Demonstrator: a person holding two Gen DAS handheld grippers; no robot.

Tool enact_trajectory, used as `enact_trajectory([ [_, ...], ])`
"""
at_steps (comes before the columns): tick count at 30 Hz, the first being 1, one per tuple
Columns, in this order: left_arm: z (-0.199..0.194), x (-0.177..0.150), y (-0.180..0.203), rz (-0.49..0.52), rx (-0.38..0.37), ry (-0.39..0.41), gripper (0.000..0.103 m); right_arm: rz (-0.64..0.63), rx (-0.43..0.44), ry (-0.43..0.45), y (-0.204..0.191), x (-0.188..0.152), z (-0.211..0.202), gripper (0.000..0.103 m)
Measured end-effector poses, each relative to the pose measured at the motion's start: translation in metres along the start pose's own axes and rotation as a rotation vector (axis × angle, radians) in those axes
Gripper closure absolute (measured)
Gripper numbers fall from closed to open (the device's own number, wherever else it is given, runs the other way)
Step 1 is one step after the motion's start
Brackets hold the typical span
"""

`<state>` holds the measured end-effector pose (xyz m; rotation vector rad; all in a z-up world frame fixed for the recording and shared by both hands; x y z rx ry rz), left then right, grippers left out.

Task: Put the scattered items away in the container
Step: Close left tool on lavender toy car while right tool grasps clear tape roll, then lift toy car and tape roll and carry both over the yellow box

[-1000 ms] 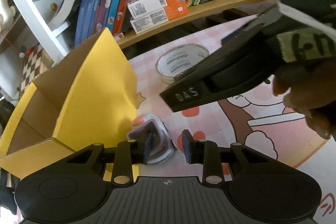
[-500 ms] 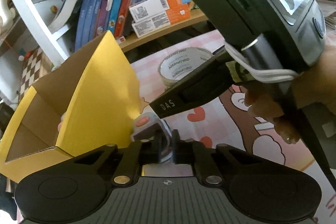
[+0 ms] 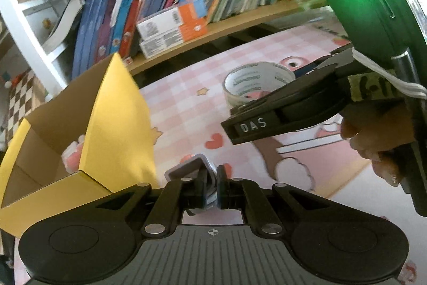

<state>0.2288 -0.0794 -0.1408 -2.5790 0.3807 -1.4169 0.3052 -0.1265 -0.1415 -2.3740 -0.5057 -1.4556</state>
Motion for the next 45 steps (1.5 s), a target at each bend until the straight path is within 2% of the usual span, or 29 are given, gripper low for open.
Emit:
enact_trajectory([
  [9, -0.033, 0.006, 0.005, -0.006, -0.067, 0.069, 0.098, -0.005, -0.028, 0.025, -0.004, -0.002, -0.046, 0.023],
  [27, -0.101, -0.002, 0.006, -0.027, -0.206, 0.165, 0.098, -0.024, -0.164, 0.018, -0.019, -0.019, -0.120, 0.023],
  [33, -0.122, -0.005, -0.006, -0.038, -0.238, 0.202, 0.098, -0.017, -0.208, 0.023, -0.028, -0.020, -0.140, 0.023],
  [39, -0.145, -0.002, -0.026, -0.108, -0.275, 0.253, 0.098, -0.021, -0.239, 0.037, -0.042, -0.016, -0.158, 0.023],
  [45, -0.163, -0.001, -0.050, -0.147, -0.279, 0.300, 0.098, -0.038, -0.239, 0.053, -0.064, -0.009, -0.166, 0.023],
])
Point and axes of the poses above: each gripper's, at about its wrist camera, not at the fingertips, and z roughly the way its jaws point, y to its right, x to its top, the point moved 8 cm from there along z, roughly the way its jaws point, and after that the axes turned 14 degrees about y, right-handed, at the moved point
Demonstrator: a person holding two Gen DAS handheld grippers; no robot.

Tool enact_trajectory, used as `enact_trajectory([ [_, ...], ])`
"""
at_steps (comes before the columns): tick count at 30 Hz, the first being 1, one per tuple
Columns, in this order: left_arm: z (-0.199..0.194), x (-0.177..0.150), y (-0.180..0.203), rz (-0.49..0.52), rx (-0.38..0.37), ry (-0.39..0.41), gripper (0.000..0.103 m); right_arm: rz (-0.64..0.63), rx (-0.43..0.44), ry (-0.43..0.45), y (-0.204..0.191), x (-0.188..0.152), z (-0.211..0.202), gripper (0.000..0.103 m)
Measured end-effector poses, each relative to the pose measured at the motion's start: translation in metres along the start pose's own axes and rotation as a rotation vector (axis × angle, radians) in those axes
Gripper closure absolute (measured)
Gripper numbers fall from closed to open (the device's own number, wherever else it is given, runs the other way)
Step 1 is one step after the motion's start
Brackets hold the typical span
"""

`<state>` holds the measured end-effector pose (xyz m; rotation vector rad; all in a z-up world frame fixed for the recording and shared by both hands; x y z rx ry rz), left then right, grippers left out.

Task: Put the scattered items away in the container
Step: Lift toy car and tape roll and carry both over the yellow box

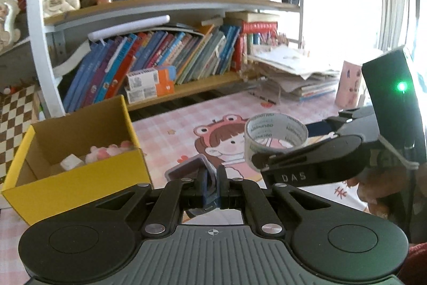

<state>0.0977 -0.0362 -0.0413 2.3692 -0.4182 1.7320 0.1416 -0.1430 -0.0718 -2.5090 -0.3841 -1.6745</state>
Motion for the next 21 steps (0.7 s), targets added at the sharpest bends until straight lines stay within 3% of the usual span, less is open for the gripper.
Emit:
enact_trajectory([
  [11, -0.036, 0.019, -0.062, -0.061, 0.098, 0.092, 0.098, -0.035, 0.046, 0.045, -0.049, 0.027, -0.003, 0.023],
  [21, -0.051, 0.037, -0.123, -0.087, 0.215, 0.164, 0.098, -0.094, 0.146, 0.096, -0.105, 0.060, 0.012, 0.023],
])
Point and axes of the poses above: each gripper's, at about its wrist camera, not at the fingertips, and z roughly the way its jaws point, y to its right, x to its top, the point moved 8 cm from there along z, roughly the way its jaws point, and after that the axes turned 14 degrees about y, right-handed, at the moved point
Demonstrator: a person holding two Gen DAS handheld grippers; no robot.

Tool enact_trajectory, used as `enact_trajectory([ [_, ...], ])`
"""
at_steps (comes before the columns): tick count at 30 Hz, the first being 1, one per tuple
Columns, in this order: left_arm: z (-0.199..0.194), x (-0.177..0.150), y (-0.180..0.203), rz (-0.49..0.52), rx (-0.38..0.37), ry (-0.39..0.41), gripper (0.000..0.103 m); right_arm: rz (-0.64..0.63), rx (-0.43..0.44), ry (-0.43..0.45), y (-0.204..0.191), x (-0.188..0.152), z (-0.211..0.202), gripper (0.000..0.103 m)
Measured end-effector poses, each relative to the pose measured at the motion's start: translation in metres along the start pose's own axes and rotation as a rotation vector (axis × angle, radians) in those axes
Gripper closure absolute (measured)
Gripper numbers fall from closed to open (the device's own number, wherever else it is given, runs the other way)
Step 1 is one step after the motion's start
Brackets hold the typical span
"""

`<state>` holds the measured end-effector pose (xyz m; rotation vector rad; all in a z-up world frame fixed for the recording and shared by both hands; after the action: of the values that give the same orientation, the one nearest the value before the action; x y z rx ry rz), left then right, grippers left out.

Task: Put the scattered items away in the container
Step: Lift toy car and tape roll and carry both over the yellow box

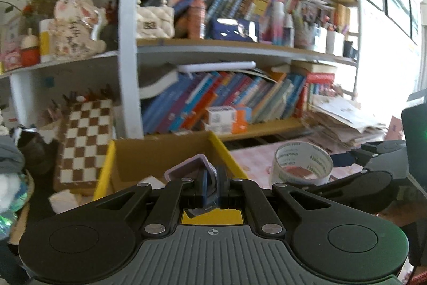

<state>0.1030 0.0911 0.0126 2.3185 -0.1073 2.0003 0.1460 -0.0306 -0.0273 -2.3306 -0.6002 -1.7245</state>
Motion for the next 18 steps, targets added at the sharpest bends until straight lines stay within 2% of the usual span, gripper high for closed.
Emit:
enact_trajectory([
  [7, 0.021, 0.009, -0.034, 0.004, 0.048, 0.022, 0.098, -0.057, 0.062, 0.036, -0.031, 0.026, 0.028, 0.023],
  [18, 0.081, -0.008, -0.083, 0.020, 0.115, -0.044, 0.098, -0.204, 0.117, 0.047, -0.065, 0.047, 0.095, 0.023],
])
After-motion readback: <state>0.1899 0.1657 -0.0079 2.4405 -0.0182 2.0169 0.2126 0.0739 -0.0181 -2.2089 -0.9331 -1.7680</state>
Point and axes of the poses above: each gripper's, at about its wrist camera, not at the fingertips, and z roughly the way its jaws point, y to its right, x to its top, the point moved 8 cm from there along z, roughly the way its jaws point, and after that the axes turned 14 degrees about y, right-handed, at the moved point
